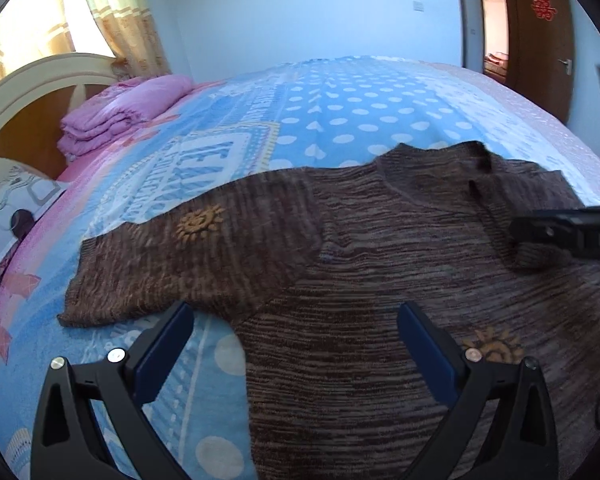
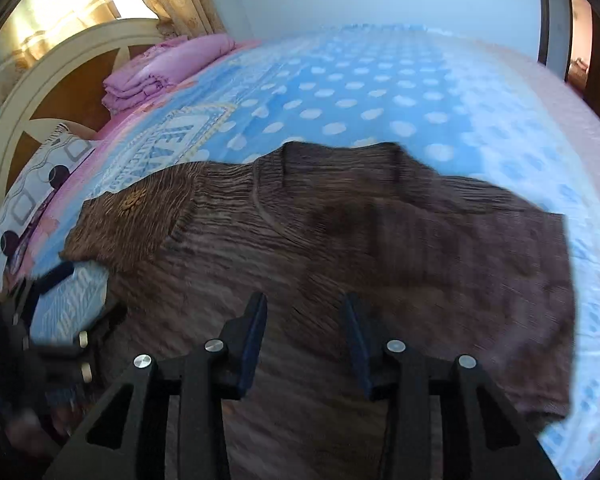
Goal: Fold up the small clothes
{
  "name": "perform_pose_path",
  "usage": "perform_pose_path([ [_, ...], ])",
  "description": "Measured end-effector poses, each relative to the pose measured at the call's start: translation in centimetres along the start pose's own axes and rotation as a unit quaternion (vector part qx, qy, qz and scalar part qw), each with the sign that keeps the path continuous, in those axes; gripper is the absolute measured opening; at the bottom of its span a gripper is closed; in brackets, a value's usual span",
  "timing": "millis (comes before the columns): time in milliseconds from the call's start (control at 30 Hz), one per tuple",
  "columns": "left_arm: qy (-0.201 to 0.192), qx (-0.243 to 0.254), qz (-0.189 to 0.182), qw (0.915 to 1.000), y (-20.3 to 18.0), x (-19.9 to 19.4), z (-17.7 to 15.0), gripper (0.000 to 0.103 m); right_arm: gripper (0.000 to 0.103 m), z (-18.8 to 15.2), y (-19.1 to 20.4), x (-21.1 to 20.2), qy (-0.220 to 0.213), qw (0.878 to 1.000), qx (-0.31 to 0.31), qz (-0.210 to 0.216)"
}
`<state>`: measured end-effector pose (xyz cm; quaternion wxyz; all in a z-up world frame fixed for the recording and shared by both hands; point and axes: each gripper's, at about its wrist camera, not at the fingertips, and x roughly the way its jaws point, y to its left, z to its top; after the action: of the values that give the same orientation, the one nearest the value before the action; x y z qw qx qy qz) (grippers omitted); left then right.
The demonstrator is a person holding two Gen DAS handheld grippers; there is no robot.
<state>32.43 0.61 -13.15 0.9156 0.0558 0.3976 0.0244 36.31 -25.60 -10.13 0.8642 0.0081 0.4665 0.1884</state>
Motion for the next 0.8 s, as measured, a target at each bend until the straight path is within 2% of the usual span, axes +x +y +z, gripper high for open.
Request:
perform_pose_path([
  [33, 0.003, 0.001, -0.005, 1.0, -0.1, -0.2, 0.3, 0.103, 0.042, -0.8, -0.9, -1.3, -0.009, 1.0, -0.002, -0.01],
  [100, 0.006, 0.003, -0.029, 0.9996, -0.8, -0.7, 1.1, 0.103, 0.056, -2.7, -3.6, -4.1, -0.036, 0.999, 0.008, -0.04],
  [233, 0.031, -0.015, -0.095, 0.9949, -3.1, -0.7, 3.3, 0.102, 0.06, -6.4, -8.5, -7.8, -0.076, 0.99, 0.048, -0.11],
  [433, 0.057, -0.017, -0.159, 0.9854, -9.6, 0.9, 5.8, 0.093, 0.06, -10.6, -11.9, -8.8, -0.101, 0.984, 0.085, -0.118],
  [533, 0.058, -0.002, -0.153, 0.9866, -12.7, 2.4, 6.7, 0.085, 0.06, -11.7, -12.7, -8.2, -0.107, 0.983, 0.095, -0.111],
  [600, 0.066, -0.004, -0.152, 0.9862, -14.0, 3.9, 7.1, 0.079, 0.06, -12.0, -13.1, -7.8, -0.094, 0.986, 0.097, -0.099],
  [667, 0.095, -0.013, -0.157, 0.9829, -14.8, 5.5, 7.0, 0.056, 0.06, -11.9, -12.8, -7.7, -0.096, 0.987, 0.09, -0.096],
  [700, 0.11, -0.02, -0.166, 0.9798, -15.1, 6.3, 6.7, 0.052, 0.06, -11.9, -12.8, -7.9, -0.098, 0.987, 0.087, -0.094],
  [733, 0.118, -0.021, -0.17, 0.978, -15.4, 6.7, 6.4, 0.041, 0.06, -12.0, -12.8, -8.0, -0.1, 0.987, 0.085, -0.092],
  [767, 0.105, -0.019, -0.171, 0.9795, -15.6, 6.6, 6.0, 0.038, 0.06, -12.2, -12.8, -8.1, -0.103, 0.987, 0.082, -0.092],
  [800, 0.093, -0.019, -0.173, 0.9804, -15.5, 6.2, 5.8, 0.03, 0.06, -12.2, -12.8, -8.2, -0.105, 0.987, 0.08, -0.093],
])
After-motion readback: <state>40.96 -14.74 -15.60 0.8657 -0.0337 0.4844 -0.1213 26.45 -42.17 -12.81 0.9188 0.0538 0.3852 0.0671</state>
